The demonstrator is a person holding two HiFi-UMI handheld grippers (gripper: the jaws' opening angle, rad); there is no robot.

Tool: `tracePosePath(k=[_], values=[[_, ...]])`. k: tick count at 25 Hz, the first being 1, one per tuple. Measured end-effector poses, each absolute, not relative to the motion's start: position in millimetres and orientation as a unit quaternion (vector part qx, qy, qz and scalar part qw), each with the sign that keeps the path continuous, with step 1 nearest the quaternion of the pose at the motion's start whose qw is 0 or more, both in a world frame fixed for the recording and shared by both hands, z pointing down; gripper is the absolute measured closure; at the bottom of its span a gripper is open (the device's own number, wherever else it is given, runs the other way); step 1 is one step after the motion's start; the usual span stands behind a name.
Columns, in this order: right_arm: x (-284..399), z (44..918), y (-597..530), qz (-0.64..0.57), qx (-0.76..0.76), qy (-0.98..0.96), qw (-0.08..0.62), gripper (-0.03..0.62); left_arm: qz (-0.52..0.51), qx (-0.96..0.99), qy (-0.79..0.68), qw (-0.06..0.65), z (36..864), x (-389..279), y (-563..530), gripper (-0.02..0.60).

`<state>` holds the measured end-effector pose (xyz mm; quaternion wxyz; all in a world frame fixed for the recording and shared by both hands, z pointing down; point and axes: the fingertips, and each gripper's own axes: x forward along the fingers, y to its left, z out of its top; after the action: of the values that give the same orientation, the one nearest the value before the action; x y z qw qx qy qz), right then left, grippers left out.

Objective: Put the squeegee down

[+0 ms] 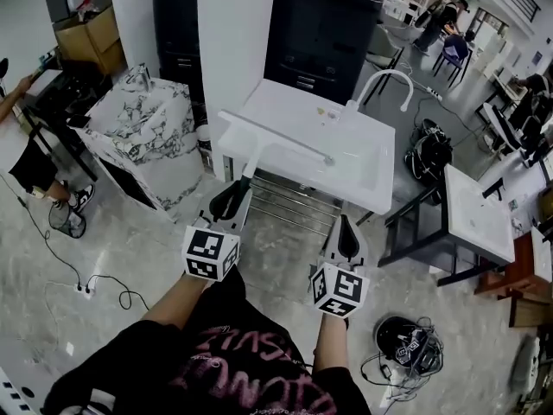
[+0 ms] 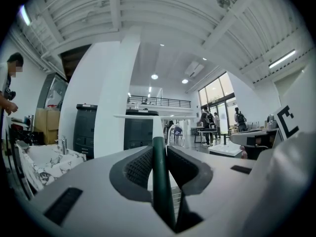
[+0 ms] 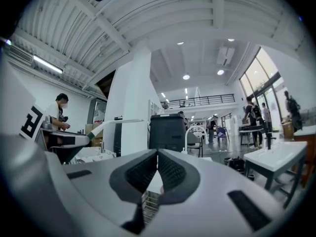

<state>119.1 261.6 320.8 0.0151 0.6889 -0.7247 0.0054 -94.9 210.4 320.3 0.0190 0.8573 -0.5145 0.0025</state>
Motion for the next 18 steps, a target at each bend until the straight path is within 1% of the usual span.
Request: tracePosePath(k=[18], values=[[112, 330, 170, 0.009, 0.694, -0.72, 0.031, 0.574, 0.01, 0.853, -0.52, 0.042, 339, -112, 116, 0.488]])
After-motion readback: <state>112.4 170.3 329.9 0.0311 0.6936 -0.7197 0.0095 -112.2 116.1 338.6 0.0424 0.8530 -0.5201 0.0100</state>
